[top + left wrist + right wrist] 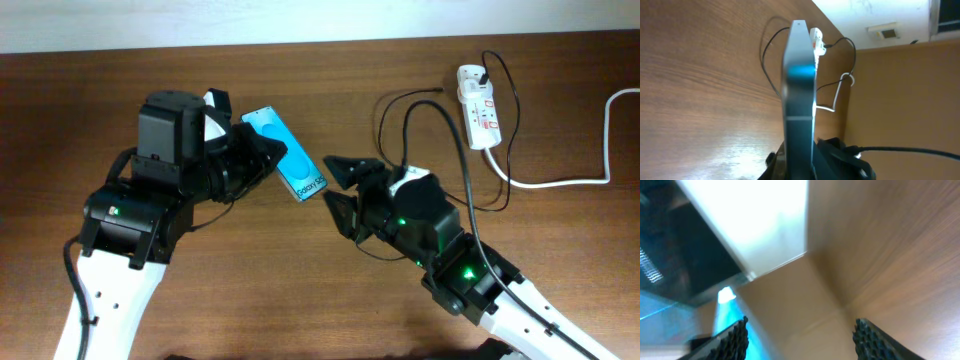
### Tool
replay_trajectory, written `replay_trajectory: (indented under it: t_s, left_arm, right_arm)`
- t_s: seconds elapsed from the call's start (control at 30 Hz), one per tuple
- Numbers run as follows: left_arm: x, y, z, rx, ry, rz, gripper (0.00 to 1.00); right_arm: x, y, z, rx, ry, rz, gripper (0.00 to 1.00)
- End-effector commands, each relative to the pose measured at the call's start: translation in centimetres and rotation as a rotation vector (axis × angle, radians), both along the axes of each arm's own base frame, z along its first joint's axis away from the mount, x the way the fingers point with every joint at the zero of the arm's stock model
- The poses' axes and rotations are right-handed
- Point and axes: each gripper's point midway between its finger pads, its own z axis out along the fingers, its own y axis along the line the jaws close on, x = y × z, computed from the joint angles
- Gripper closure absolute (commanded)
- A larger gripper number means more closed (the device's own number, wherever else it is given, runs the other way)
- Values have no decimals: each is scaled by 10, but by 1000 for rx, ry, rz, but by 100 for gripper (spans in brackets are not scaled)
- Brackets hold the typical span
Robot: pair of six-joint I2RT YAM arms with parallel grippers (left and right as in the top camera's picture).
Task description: Plug charger to phone and switch on socket
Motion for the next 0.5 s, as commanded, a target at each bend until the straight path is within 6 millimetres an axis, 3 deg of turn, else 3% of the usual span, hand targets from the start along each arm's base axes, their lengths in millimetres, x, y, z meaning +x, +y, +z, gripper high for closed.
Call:
replay_trajectory:
  t_s: [0.0,0.1,0.2,0.3,0.37,0.47]
  left_arm:
    - [0,1,5,77,-103,-80,100]
    - [-2,2,2,164,-180,-167,100]
    - [-6,4,-3,189,-167,-181,100]
    - [-6,4,-4,230,-207,-225,100]
    - [-6,4,-4,242,-220,-238,100]
    - [-4,8,-5,265,-226,-225,100]
  right_arm:
    - [7,-33,-27,-216,1,-123,34]
    - [-5,-59,-62,-471,41,-98,30]
    - [-12,-67,-74,-715,-49,47,21]
    - [-20,-94,-87,-940,-55,97,21]
    - [-24,-109,-67,-1049,-124,119,21]
    - [-51,-156,-11,-1170,-82,51,20]
